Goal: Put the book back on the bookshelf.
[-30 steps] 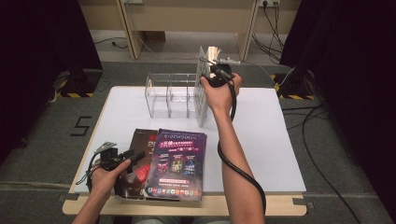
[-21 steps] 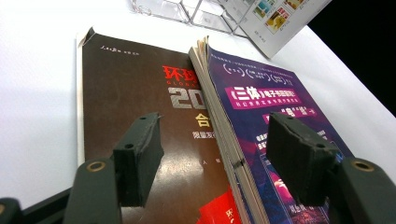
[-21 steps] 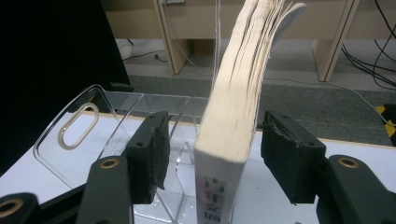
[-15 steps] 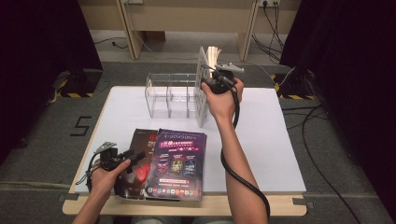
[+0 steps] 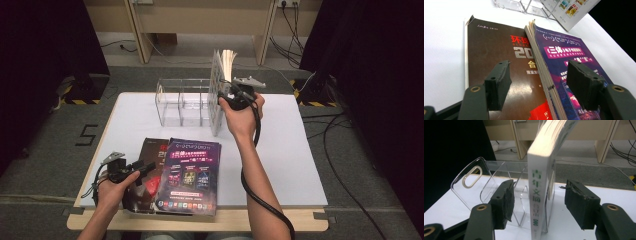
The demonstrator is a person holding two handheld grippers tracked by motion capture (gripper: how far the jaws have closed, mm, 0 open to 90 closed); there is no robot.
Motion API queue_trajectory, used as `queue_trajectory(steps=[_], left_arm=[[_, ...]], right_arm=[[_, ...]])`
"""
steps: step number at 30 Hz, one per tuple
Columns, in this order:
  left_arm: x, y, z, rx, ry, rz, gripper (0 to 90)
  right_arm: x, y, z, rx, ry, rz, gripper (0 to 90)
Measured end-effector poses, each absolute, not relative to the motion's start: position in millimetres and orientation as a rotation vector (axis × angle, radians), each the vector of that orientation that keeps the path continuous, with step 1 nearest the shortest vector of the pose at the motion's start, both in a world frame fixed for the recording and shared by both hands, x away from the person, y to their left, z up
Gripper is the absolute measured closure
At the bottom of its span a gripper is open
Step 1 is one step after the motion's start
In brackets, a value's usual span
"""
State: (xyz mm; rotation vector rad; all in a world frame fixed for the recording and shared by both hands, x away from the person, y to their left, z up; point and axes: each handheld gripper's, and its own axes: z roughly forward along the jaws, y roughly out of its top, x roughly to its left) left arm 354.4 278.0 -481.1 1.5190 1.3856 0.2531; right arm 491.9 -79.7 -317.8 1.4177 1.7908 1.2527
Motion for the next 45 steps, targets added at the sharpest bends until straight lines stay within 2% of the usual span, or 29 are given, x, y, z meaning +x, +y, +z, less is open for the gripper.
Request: queue_trajectory(steps=[21,45], left_arm=[[353,277,-476,1.528,1.371,0.271,35.1],[358,268,-466,1.566,1.330,0.293,34.8]], right_arm=[[465,-94,-333,1.407,1.830,1.235,43.1],[436,-98,-385,1.476,1.976,1.186,43.5]])
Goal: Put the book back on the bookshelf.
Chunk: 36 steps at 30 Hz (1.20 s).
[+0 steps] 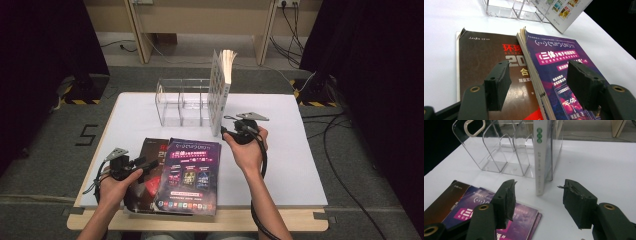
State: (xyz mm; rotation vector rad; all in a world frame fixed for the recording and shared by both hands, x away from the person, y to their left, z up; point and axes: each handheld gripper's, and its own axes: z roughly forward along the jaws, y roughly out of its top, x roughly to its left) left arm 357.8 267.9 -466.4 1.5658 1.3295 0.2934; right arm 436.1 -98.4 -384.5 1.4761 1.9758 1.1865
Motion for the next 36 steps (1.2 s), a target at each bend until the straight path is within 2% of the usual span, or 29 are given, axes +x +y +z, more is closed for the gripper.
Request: queue_trajectory(steps=[14,36], left_arm=[[376,252,-465,1.622,1.318,0.274,34.9],[394,240,-492,1.673,1.371,0.215,35.9]], right_arm=[[432,-92,-410,1.524,2.060,1.144,46.6],[439,-75,-462,1.645,2.230,1.076,49.1]])
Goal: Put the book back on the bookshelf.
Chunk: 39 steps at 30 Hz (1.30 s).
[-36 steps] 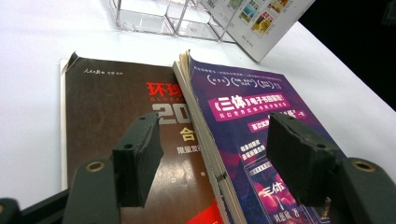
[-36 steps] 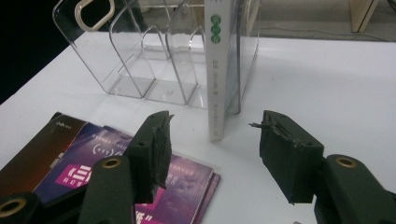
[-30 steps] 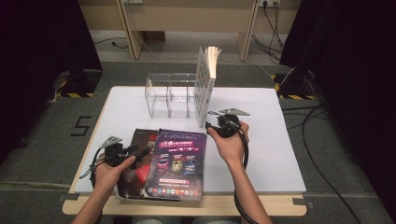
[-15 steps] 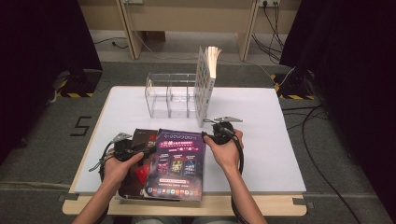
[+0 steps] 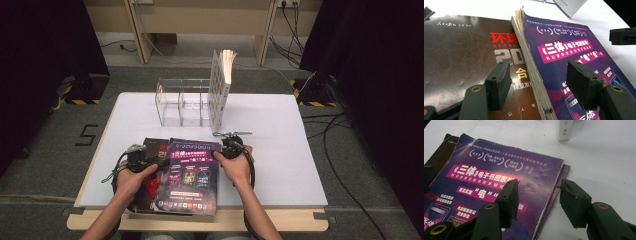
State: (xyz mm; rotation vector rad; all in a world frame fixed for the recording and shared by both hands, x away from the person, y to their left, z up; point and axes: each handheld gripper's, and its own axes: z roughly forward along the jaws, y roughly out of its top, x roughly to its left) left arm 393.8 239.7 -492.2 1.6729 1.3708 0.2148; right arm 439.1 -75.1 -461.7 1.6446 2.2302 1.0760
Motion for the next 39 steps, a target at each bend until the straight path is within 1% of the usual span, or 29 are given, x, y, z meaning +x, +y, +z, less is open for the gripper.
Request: queue_trajectory(steps=[17,39], left_arm=[[394,236,-497,1.683,1.370,0.185,36.8],[396,231,-498,1.678,1.370,0.158,37.5]], right_arm=[[444,-68,-475,1.665,2.282,1.034,48.7],[445,-67,-479,1.714,2.260,1.034,47.1]])
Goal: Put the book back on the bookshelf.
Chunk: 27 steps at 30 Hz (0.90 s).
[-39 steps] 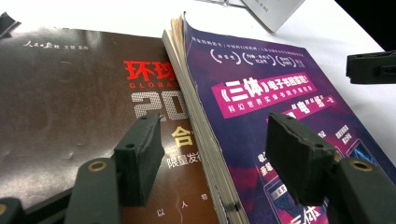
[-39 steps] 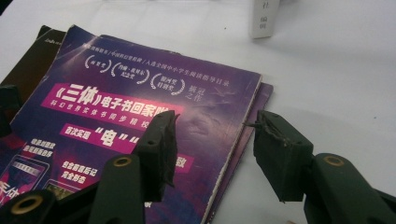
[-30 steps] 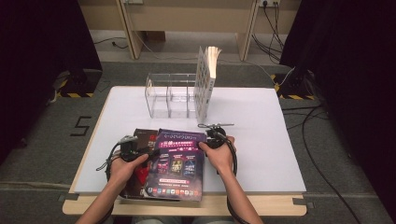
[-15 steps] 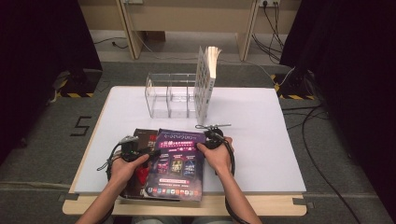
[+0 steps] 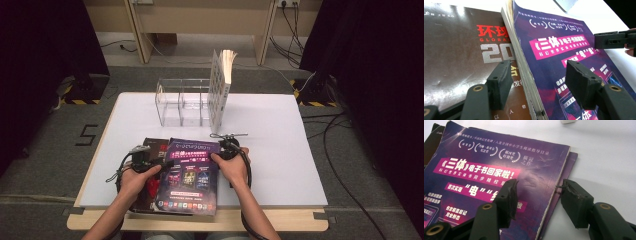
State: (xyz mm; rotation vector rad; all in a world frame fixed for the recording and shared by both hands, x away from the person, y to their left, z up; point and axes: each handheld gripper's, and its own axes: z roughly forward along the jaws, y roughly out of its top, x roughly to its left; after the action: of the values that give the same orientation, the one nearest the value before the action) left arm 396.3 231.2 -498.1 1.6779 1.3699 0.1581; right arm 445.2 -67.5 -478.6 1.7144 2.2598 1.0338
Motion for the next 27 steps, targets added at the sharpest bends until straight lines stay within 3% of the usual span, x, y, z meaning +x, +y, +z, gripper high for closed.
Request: queue_trajectory(steps=[27], left_arm=[[397.1,229.2,-497.7,1.666,1.375,0.110,38.0]], right_arm=[[439.4,-64.7,-477.5,1.702,2.257,1.010,48.0]])
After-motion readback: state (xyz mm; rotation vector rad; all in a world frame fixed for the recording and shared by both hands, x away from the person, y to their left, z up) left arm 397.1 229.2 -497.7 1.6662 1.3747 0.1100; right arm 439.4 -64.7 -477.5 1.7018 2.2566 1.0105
